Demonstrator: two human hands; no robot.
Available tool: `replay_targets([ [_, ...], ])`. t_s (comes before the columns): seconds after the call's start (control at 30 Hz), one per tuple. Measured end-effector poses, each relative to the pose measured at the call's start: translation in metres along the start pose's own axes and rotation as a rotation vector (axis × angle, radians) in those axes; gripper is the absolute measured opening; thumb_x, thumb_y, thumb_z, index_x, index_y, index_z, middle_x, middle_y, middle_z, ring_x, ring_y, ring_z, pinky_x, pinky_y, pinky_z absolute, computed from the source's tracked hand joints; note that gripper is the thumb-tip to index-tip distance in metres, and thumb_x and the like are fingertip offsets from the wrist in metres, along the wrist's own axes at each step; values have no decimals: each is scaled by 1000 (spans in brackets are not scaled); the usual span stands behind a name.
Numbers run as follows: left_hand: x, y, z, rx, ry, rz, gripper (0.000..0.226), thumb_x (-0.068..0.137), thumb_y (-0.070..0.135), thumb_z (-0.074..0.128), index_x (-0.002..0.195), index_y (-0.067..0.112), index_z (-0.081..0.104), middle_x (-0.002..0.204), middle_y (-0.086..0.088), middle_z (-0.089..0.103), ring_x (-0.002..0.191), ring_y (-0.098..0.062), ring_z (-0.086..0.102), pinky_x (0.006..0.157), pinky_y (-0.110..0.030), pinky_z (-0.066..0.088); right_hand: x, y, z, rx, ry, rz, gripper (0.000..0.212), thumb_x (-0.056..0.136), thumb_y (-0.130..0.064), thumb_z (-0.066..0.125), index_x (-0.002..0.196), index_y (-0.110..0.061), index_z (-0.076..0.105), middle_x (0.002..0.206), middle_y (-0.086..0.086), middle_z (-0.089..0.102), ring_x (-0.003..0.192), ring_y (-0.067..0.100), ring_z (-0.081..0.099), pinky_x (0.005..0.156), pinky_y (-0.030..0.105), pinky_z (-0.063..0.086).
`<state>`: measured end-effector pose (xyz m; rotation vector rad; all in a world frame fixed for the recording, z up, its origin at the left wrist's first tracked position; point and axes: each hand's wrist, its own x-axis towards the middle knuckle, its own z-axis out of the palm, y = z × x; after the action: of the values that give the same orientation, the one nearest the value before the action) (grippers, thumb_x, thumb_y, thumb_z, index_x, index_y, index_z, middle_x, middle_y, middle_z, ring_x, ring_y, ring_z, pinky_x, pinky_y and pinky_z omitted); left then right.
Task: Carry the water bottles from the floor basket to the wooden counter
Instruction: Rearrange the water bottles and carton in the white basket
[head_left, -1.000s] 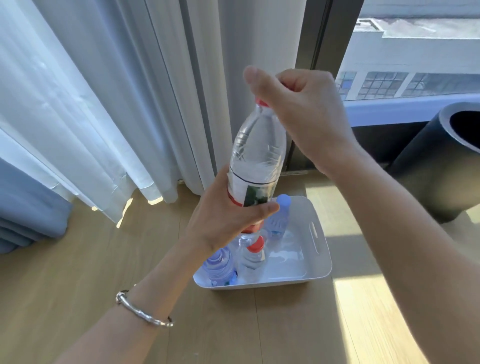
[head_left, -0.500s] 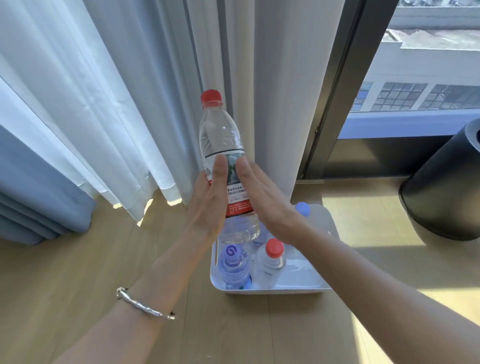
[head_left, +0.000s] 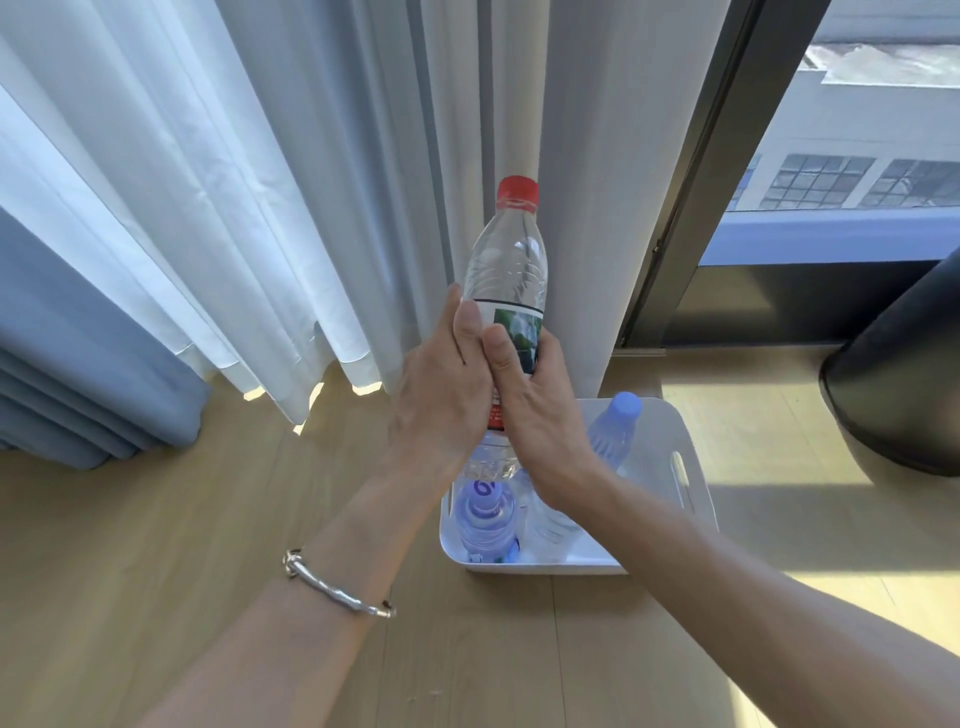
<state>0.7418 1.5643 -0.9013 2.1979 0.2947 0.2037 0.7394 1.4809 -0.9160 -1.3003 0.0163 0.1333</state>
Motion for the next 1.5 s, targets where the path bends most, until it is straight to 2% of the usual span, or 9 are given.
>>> replay_targets([
  [0.2,1,2,0,217,35,59,46,103,35,17,131,21,51,112,-6,68,106,-35,57,83,-38,39,1,8,-2,-19,45,-16,39,92,-34,56,125,-15,49,100,-7,67,91,4,68,77,19,55],
  [0.4,2,1,0,189,88,48,33,104,28,23,87,14,49,85,-6,61,82,-28,49,67,-28,24,7,8,-5,-41,71,13,31,92,-39,55,115,-19,53,98,-2,67,83,4,68,70,20,54],
  [0.5,3,2,-2,103,126,21,39,104,28,24,79,11,49,69,2,54,77,-24,52,68,-31,35,12,5,-7,0,74,47,44,92,-43,54,122,-12,51,104,9,67,82,10,69,67,21,56],
  [0.73,7,-5,-3,-66,107,8,48,104,32,25,90,7,64,79,-5,67,84,-26,62,84,-48,50,16,-1,-14,-12,59,89,44,92,-45,53,122,-13,52,97,4,69,71,4,69,61,17,54],
  [0.87,6,-5,-2,-85,117,1,46,104,30,27,90,5,63,81,-6,66,81,-25,61,78,-41,51,15,-2,-17,-24,57,130,41,91,-48,52,115,-15,56,89,1,69,69,5,69,61,19,55],
  [1.0,16,-7,-7,-289,204,-146,42,104,24,33,66,13,49,64,1,48,60,-14,47,54,-16,43,17,-10,-22,89,65,268,38,92,-53,48,92,-18,62,74,1,70,71,16,69,73,34,59],
  [1.1,20,-6,-9,-493,134,-247,37,103,25,37,71,20,57,69,0,57,64,-15,57,51,-26,53,20,-14,-23,93,81,287,38,91,-54,50,88,-18,62,74,3,69,76,21,68,84,44,57],
  [1.33,23,-8,-19,-628,111,-307,30,101,36,39,95,18,62,81,1,67,69,-14,64,54,-24,54,29,-20,-32,123,101,205,31,94,-49,47,91,-22,60,71,-1,69,72,16,68,80,40,57],
  [1.5,19,8,-20,-513,211,-8,20,100,14,43,92,21,61,81,5,63,72,-7,63,67,-24,56,35,-14,-42,37,148,181,29,94,-52,47,92,-25,58,76,-3,70,75,15,70,77,36,58],
])
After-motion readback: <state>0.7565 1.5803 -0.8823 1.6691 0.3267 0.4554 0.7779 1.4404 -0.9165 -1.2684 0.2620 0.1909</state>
